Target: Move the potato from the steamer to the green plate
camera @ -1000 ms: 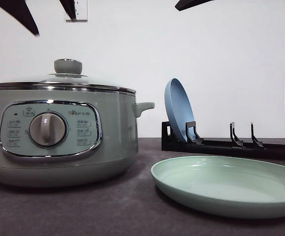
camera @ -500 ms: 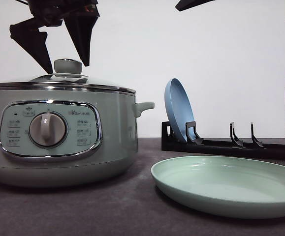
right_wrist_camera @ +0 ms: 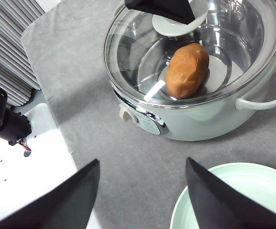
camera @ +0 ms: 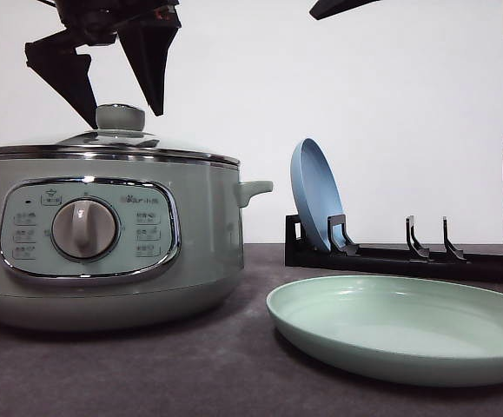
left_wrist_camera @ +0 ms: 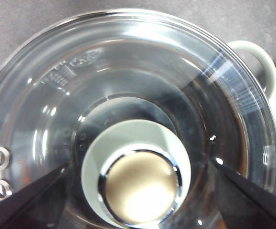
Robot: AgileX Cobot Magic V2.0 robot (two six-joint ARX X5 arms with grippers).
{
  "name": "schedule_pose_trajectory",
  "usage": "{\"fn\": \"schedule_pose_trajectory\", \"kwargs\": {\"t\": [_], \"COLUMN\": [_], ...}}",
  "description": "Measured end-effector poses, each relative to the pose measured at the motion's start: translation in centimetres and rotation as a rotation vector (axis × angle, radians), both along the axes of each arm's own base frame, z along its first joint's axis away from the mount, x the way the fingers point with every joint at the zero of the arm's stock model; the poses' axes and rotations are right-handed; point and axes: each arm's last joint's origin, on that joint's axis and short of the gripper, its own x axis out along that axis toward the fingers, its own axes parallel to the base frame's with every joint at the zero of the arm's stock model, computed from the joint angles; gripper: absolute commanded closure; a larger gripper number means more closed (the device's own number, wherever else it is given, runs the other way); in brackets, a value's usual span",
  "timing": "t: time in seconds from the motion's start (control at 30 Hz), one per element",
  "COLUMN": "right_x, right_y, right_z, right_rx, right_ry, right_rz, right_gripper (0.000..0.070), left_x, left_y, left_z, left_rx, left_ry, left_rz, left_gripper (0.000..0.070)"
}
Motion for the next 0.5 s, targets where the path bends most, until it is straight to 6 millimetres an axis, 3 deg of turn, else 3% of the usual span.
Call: {"fn": "schedule_pose_trajectory", "kwargs": {"t": [0.3,0.5], "right_x": [0.0,0.0], "right_y": [0.0,0.0], "right_z": [0.0,0.0], "right_rx": [0.0,0.0], "right_ry": [0.0,0.0], "right_rz": [0.0,0.0], "right_gripper": [0.0345,0.0345], "left_x": [0.34,0.37], "left_y": [-0.28,-0.21], "left_z": [-0.76,-0.76], "left_rx": [0.014,0.022], "left_ry": [0.031,0.027], "left_rz": [-0.003,0.002], "left_gripper": [0.0169,0.0374]}}
